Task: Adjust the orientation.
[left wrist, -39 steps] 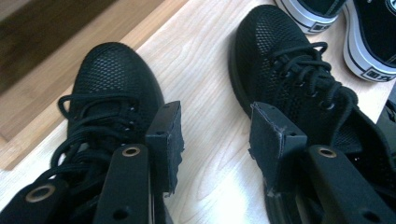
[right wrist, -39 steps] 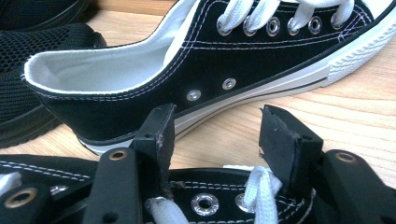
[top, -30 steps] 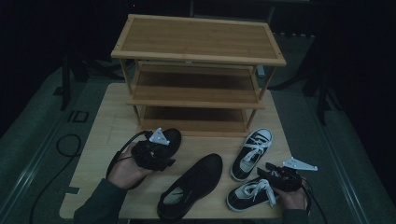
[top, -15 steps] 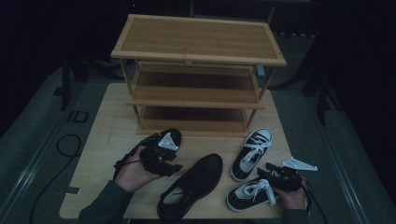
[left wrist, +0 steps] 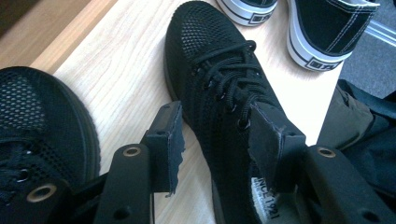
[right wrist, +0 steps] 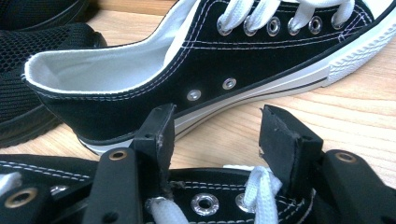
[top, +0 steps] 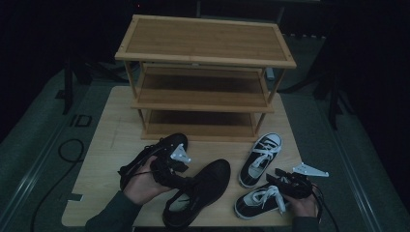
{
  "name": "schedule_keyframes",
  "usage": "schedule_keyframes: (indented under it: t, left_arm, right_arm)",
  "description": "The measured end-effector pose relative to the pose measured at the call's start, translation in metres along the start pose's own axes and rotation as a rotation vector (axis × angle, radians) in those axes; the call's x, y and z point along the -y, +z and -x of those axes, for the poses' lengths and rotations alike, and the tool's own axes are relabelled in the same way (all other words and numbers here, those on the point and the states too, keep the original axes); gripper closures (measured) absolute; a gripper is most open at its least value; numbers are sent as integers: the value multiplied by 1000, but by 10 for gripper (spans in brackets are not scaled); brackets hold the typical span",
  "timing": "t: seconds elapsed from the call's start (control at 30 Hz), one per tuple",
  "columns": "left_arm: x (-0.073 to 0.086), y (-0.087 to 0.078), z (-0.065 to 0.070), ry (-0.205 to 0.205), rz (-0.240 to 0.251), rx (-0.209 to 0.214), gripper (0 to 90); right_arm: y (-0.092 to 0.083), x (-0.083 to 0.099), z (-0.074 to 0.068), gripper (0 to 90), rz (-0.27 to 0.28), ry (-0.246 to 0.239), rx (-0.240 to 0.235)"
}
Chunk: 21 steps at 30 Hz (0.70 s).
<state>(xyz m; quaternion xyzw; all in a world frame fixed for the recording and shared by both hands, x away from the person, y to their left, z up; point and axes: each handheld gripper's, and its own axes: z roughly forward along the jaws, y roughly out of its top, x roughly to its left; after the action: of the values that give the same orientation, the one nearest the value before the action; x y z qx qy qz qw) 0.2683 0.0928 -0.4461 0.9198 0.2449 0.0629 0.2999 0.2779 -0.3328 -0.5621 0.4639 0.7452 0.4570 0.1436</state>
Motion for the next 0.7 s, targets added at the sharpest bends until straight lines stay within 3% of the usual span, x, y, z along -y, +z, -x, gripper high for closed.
schedule_keyframes:
  t: [0.4,0.5,0.7]
  left_arm:
    - [4,4,14,28,-7,17,551]
    - [6,9,16,50,-46,-5,561]
    - [8,21,16,54,-101,-62,615]
  right_arm:
    - [0,0,0,452,1,1,0]
    - [0,0,0,451,1,0,1]
    - [0,0,0,451,0,1,0]
